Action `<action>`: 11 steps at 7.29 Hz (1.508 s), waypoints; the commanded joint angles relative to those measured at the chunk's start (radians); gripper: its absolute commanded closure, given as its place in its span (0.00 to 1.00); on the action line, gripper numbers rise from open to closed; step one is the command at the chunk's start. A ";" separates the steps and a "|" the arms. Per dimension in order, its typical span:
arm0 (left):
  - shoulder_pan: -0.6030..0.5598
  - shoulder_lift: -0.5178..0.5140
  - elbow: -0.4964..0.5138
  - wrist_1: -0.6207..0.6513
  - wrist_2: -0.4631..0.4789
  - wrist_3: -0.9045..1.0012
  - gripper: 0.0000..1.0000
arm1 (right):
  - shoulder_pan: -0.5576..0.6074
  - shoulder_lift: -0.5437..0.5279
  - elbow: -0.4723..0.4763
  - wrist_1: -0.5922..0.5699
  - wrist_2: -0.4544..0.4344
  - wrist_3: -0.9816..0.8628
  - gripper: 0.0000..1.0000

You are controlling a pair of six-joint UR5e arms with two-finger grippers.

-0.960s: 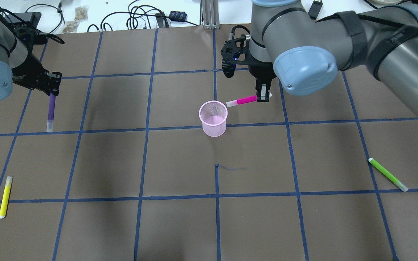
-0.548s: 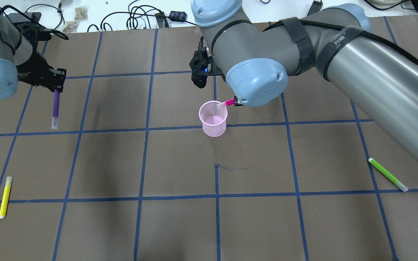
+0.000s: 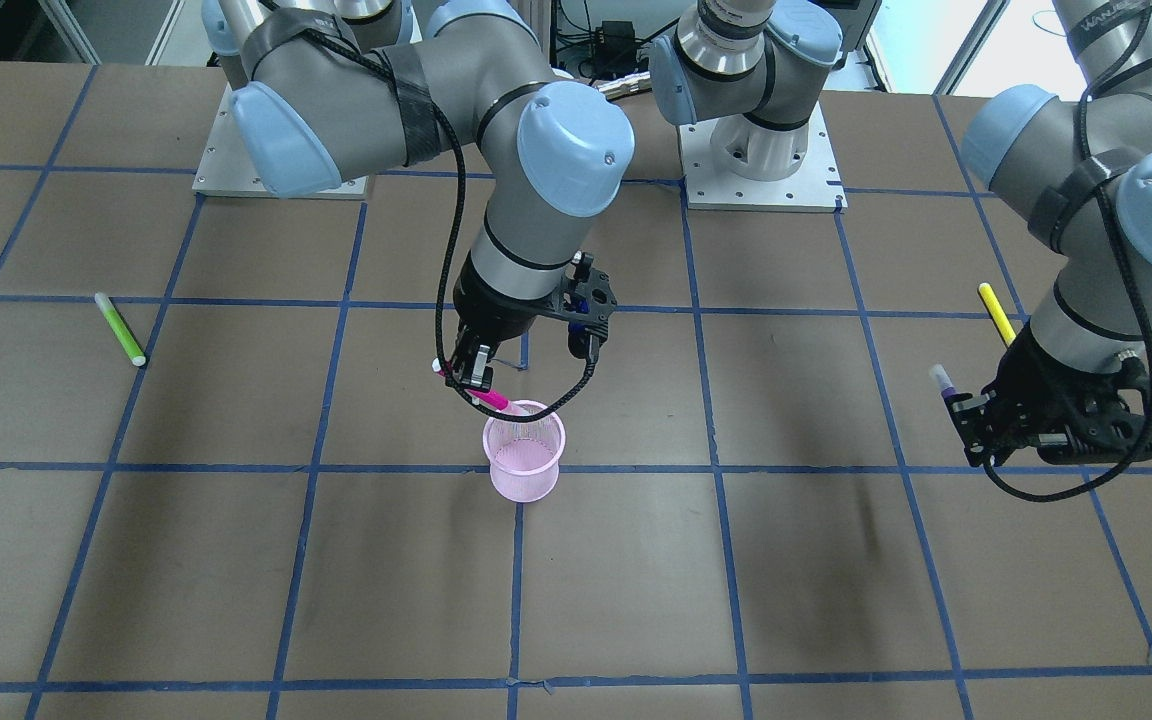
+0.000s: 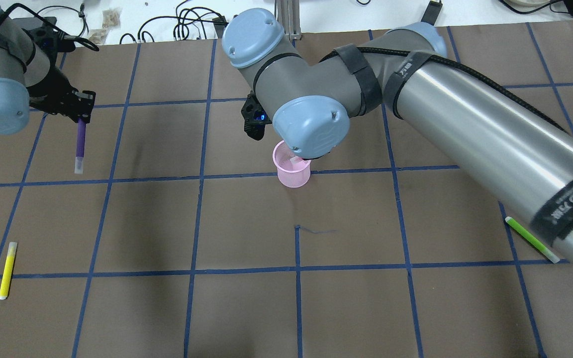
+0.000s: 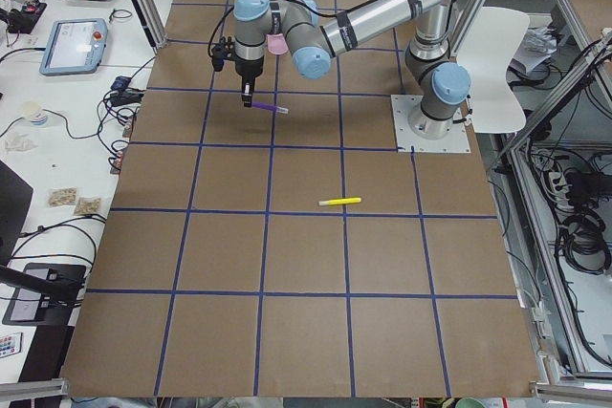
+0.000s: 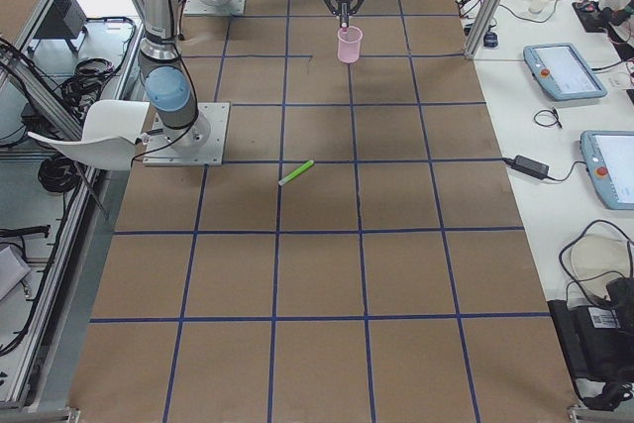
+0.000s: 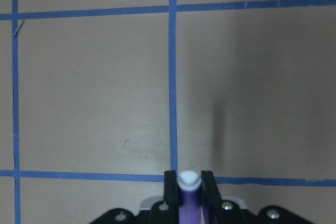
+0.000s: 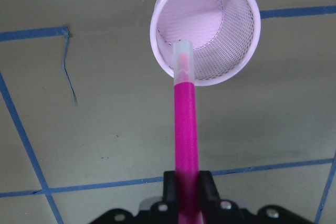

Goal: Insert purple and pink pens into pink cup

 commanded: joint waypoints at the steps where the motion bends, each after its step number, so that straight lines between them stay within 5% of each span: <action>1: -0.001 -0.004 0.003 0.011 -0.002 0.000 1.00 | 0.018 0.061 -0.067 0.032 -0.007 0.003 0.98; 2: -0.001 -0.006 0.003 0.014 -0.004 0.000 1.00 | 0.018 0.067 -0.080 0.053 -0.007 0.004 0.95; 3: 0.001 -0.003 0.002 0.013 -0.002 0.001 1.00 | 0.018 0.081 -0.083 0.053 -0.006 0.009 0.68; 4: -0.001 -0.006 0.002 0.014 -0.004 0.001 1.00 | 0.018 0.081 -0.084 0.053 0.003 0.010 0.01; 8: -0.019 -0.018 0.005 0.017 -0.005 -0.037 1.00 | -0.097 -0.032 -0.078 0.102 0.032 0.012 0.00; 11: -0.198 -0.024 0.037 0.092 -0.005 -0.332 1.00 | -0.339 -0.178 -0.039 0.106 0.190 0.009 0.00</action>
